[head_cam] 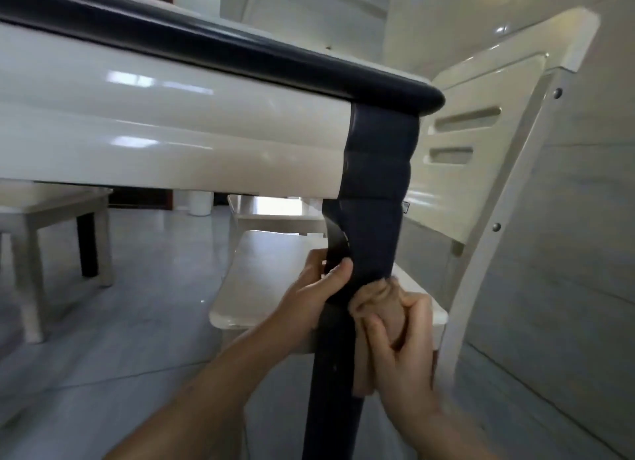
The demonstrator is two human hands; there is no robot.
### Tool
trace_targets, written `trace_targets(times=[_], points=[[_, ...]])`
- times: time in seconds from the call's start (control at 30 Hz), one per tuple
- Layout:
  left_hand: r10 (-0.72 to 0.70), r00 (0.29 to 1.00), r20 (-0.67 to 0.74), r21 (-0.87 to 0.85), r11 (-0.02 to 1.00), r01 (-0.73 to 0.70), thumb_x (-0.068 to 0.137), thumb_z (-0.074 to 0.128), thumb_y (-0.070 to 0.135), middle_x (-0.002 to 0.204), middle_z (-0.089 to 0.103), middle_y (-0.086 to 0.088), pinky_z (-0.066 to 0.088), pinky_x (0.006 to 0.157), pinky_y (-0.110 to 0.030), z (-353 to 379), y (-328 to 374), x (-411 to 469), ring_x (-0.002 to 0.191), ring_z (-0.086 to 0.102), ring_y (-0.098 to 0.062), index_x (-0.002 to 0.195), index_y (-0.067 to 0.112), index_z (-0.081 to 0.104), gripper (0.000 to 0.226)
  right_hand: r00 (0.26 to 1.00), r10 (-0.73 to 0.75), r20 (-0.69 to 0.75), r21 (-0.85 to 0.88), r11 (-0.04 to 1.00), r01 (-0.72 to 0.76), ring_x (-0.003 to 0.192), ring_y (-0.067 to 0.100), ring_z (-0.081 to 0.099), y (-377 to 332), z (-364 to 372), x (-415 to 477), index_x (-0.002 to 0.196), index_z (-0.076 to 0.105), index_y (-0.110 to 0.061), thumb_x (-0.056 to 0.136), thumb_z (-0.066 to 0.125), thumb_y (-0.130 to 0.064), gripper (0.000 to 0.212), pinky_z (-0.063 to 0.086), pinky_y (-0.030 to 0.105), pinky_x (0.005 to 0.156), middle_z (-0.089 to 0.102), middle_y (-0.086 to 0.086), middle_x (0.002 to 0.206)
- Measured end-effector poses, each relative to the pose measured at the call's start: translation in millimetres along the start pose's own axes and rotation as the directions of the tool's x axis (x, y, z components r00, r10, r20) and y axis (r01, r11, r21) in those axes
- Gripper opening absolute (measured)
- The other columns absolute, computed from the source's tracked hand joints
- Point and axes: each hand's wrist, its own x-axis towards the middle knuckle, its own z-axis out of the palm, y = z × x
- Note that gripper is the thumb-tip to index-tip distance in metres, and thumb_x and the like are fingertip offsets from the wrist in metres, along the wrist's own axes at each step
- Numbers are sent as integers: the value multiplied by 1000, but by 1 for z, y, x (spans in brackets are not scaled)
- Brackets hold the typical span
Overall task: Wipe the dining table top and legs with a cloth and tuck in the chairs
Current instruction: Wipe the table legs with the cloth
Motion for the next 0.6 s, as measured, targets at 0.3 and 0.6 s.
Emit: trace_targets(times=[0.3,0.6], points=[[6,1000,-15,101,995,-4,93,47,37,102,63,13,48,69,-7,-4,-4,1,89,63,7,121,22,49,33,999,35,19,-28,999,-34,98,10,59,-4,-3,3,104,41,-25,87,69,-14,34,50,24,82,56,0,107],[7,1000,5,238,971,-8,93,46,45,120,58,4,45,86,-17,-10,-5,2,112,57,-9,131,24,42,43,954,254,159,-31,967,-252,77,-5,59,49,0,-88,91,40,-9,89,51,16,27,47,8,68,61,-21,89]])
